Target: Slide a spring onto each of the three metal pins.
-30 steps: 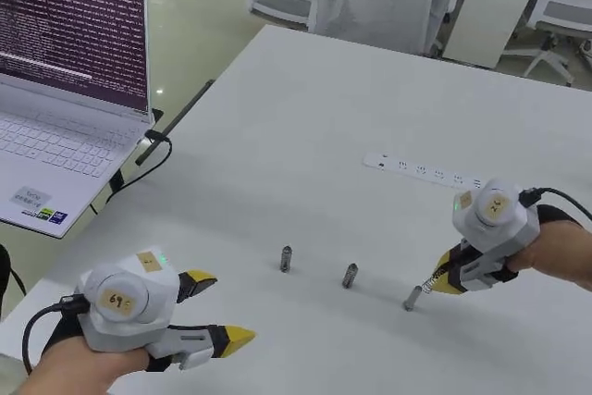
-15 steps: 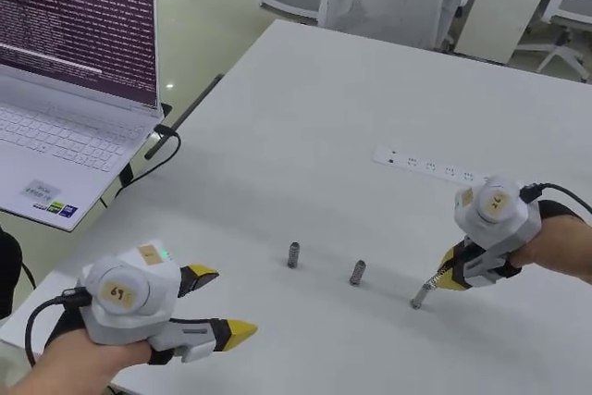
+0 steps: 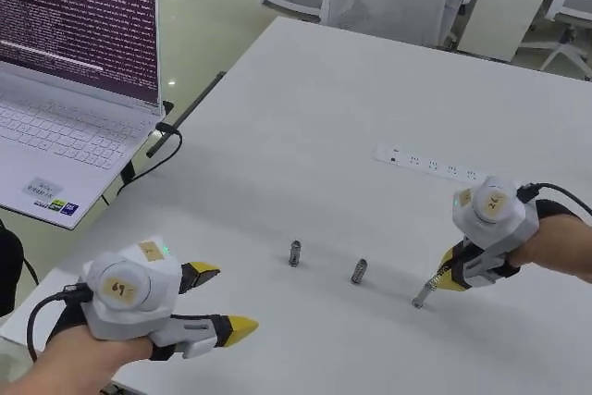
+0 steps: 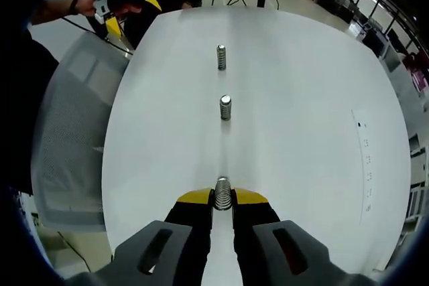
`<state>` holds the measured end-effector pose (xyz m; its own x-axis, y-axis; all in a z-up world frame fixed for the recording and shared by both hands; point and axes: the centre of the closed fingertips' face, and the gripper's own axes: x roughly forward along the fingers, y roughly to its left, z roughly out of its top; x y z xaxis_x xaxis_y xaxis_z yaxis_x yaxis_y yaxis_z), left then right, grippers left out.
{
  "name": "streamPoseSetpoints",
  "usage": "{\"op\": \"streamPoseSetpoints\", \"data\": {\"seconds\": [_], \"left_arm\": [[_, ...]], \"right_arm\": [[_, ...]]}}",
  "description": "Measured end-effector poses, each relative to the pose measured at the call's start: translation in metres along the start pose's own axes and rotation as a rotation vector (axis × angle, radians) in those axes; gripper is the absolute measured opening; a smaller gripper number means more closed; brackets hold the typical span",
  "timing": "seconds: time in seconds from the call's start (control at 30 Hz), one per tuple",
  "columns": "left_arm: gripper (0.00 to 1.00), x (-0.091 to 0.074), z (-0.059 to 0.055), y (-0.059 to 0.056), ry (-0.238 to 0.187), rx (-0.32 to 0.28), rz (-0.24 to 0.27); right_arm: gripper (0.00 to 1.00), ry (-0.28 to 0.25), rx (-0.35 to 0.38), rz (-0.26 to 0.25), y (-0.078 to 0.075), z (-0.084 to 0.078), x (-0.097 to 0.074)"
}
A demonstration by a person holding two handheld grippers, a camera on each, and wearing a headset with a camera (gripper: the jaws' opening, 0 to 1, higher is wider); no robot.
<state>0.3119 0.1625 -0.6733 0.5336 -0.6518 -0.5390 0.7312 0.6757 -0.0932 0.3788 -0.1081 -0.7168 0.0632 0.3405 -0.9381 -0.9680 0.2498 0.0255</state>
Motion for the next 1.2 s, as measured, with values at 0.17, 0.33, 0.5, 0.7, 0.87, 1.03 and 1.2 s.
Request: {"op": "streamPoseSetpoints", "data": {"seconds": [0.17,0.33,0.5,0.7,0.87,1.03,1.2], "left_arm": [[0.5,0.0,-0.001,0.0,0.002,-0.003,0.001],[0.5,-0.001,-0.001,0.001,0.002,-0.008,0.003],[0.5,-0.001,-0.001,0.002,0.003,-0.008,0.005],[0.5,-0.001,-0.001,0.003,0.001,-0.009,0.009],[0.5,-0.002,-0.003,0.004,0.001,-0.012,0.01],[0.49,-0.002,-0.004,0.005,0.003,-0.017,0.012],[0.49,-0.003,-0.005,0.005,0.004,-0.018,0.014]], "right_arm": [[0.08,0.003,-0.002,0.003,0.0,0.0,0.002],[0.08,0.009,-0.01,0.008,0.0,0.001,0.005],[0.09,0.029,-0.023,0.009,0.0,-0.001,0.011],[0.09,0.052,-0.035,0.003,0.0,-0.004,0.018],[0.09,0.058,-0.037,0.004,-0.002,-0.004,0.022],[0.09,0.071,-0.042,0.006,-0.003,-0.005,0.028],[0.09,0.078,-0.041,0.009,-0.002,-0.006,0.034]]}}
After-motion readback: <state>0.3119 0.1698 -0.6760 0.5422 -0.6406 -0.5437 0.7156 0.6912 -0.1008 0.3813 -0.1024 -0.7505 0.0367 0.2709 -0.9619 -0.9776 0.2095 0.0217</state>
